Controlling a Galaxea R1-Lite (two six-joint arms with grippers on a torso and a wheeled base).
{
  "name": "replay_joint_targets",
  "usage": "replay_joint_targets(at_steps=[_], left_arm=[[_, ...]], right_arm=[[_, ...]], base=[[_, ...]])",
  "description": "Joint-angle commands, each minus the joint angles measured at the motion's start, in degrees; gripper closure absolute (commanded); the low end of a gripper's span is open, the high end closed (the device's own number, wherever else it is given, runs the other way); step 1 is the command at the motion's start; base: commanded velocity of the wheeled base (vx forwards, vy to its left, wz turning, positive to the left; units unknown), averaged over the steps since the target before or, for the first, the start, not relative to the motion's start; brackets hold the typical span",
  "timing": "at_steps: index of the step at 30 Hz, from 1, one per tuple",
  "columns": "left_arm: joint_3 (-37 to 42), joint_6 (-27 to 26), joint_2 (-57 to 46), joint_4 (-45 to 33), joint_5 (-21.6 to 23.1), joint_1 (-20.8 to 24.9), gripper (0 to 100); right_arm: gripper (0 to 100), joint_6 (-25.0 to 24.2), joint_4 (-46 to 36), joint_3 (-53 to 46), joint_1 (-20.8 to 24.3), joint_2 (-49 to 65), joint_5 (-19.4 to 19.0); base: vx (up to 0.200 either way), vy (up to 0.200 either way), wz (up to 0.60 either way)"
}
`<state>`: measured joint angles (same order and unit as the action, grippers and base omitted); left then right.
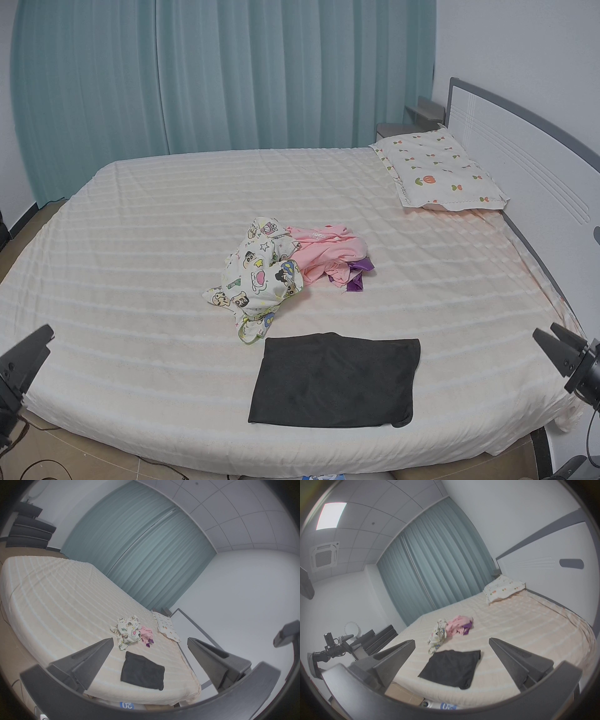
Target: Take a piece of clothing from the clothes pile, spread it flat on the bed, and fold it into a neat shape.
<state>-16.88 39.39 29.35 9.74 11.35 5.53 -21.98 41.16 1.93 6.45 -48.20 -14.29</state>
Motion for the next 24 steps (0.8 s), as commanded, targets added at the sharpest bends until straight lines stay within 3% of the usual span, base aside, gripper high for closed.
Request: replay_joint_targets(at_steps=[1, 9, 17, 19, 24], left_arm=[[1.59, -2.83, -11.86, -5.96, -0.01, -0.17, 0], [2.56, -10.47, -23.73, -15.19, -0.89, -0.35, 0], [6.25, -16.1, -23.82, -14.93, -4.93, -0.61, 0], [8.62, -19.44, -23.82, -14.49, -6.87, -0.61, 0], [13.72, -25.41, -23.82, -8.95, -13.55, -0.7, 0]], right_arm=[[0, 2.38, -11.8, 0.97, 0.32, 13.4, -0.04], [0, 13.54, -27.36, 0.45, -4.43, 25.35, 0.05], [0, 19.34, -39.4, 0.62, -5.57, 38.8, 0.14], [0, 21.19, -46.52, 1.33, -5.57, 45.39, 0.22], [0, 21.8, -49.15, 3.0, -6.36, 48.2, 0.75]], base=[[0.0, 0.0, 0.0], [0.0, 0.0, 0.0], [0.0, 0.0, 0.0], [0.0, 0.0, 0.0], [0.0, 0.0, 0.0]])
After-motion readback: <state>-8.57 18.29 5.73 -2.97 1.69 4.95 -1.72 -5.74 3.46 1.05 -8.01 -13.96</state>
